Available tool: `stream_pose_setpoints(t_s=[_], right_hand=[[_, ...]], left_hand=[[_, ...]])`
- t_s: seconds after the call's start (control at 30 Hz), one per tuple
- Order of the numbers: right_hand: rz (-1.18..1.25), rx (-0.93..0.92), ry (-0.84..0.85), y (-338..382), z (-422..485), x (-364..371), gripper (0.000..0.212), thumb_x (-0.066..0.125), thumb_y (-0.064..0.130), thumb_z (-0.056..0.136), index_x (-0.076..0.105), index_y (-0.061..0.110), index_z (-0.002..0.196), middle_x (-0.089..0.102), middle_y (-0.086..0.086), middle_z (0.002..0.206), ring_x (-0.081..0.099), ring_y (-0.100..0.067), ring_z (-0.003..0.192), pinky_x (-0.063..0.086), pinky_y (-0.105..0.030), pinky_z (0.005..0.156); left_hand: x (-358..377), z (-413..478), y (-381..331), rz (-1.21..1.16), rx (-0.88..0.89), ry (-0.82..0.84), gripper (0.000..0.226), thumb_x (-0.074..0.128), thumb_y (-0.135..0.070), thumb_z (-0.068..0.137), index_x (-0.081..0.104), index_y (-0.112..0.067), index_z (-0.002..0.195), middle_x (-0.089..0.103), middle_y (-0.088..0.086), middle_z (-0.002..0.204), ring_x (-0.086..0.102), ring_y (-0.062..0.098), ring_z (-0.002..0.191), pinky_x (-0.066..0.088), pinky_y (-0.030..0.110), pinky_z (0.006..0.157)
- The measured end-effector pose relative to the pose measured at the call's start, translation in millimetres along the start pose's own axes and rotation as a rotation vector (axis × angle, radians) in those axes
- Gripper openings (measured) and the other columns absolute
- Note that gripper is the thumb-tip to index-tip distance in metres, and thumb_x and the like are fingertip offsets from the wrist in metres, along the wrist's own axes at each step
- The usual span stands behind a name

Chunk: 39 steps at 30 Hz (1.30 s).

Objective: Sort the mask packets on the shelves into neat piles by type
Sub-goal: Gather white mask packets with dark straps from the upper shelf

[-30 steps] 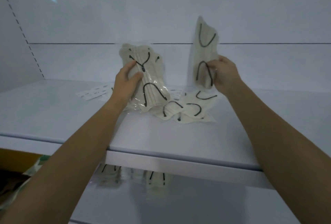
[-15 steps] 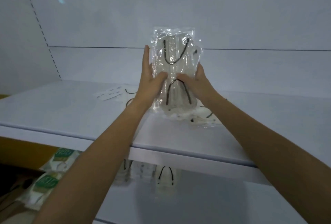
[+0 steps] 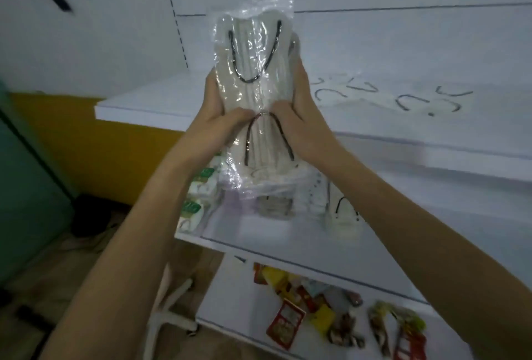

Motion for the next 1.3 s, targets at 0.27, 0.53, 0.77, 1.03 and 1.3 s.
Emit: stream_pose_setpoints(t_s=[0.27, 0.53, 0.77, 1.03, 1.3], right_hand=[[0.237, 0.345, 0.164, -40, -115, 146, 0.069, 0.047, 0.005, 0.095, 0.002, 0.018, 0.145, 0.034, 0.033, 0.116, 0.044, 0.033, 0.086, 0.036, 0.005, 0.073], [0.208, 0.848, 0.031, -127, -204, 175, 0.04, 0.041, -0.003, 0.094, 0.037, 0.021, 0.127, 0.051, 0.01, 0.095, 0.054, -0.004, 0.077, 0.045, -0.007, 0.055], [0.096, 0.972, -0.209, -211, -173, 127, 0.042, 0.039, -0.007, 0.091, 0.042, 0.008, 0.13, 0.054, -0.01, 0.115, 0.051, -0.013, 0.082, 0.047, -0.015, 0.059], [0.033, 0.975, -0.185, -310, -66, 98, 0.059, 0.043, 0.009, 0.096, 0.016, 0.007, 0.148, 0.051, -0.015, 0.126, 0.055, -0.031, 0.108, 0.048, -0.031, 0.08], [-0.347, 0.76, 0.077, -394, -14, 113, 0.02, 0.044, 0.008, 0.093, 0.051, -0.002, 0.109, 0.05, -0.008, 0.098, 0.047, -0.017, 0.088, 0.032, -0.022, 0.069]], left_hand=[[-93, -119, 118, -0.176, -0.301, -0.162, 0.073, 0.067, -0.009, 0.075, 0.034, -0.034, 0.135, 0.055, -0.002, 0.122, 0.059, 0.015, 0.109, 0.052, 0.032, 0.082], [-34, -149, 225, -0.186, -0.696, -0.021, 0.039, 0.06, -0.001, 0.081, 0.051, -0.006, 0.118, 0.064, 0.01, 0.104, 0.061, 0.025, 0.1, 0.054, 0.033, 0.082], [20, -95, 278, 0.025, -0.803, 0.305, 0.033, 0.049, 0.002, 0.088, 0.054, -0.004, 0.12, 0.062, 0.011, 0.109, 0.061, 0.019, 0.086, 0.051, 0.016, 0.063], [48, 35, 354, 0.311, -0.627, 0.172, 0.033, 0.045, 0.003, 0.086, 0.056, 0.007, 0.117, 0.062, 0.025, 0.109, 0.059, 0.036, 0.102, 0.047, 0.036, 0.08], [59, 96, 406, 0.544, -0.606, 0.137, 0.036, 0.044, -0.002, 0.093, 0.046, 0.002, 0.129, 0.055, 0.017, 0.125, 0.055, 0.028, 0.108, 0.042, 0.028, 0.088]])
Point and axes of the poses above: each hand's wrist, its own z-axis towards the middle knuckle, its own x-axis out of the palm, y = z × x, the point moved 5 cm from there along z, towards the middle knuckle
